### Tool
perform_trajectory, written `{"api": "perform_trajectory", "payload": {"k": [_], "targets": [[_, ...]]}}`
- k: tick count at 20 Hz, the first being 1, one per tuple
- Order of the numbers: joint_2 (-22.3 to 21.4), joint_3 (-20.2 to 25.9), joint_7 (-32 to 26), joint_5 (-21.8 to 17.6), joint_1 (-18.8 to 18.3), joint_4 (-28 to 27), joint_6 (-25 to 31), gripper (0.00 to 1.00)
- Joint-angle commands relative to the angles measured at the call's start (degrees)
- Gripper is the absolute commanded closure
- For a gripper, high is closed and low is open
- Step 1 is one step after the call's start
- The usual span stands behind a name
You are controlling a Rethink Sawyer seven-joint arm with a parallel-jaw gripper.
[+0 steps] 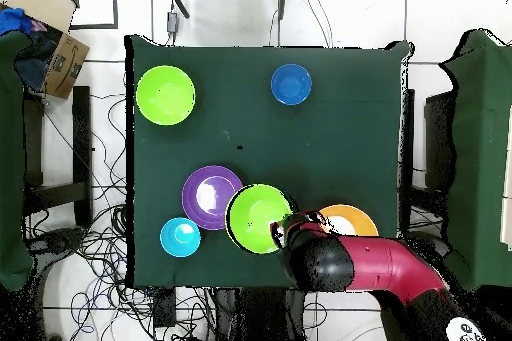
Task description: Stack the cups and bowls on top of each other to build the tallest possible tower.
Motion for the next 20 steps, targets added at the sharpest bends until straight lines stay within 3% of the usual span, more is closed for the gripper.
{"api": "perform_trajectory", "payload": {"k": [1,20], "targets": [[2.27,-1.46,4.54,-5.54,2.38,5.54,-2.38,1.00],[2.22,-2.74,5.63,-5.43,4.39,5.87,-3.83,1.00]]}}
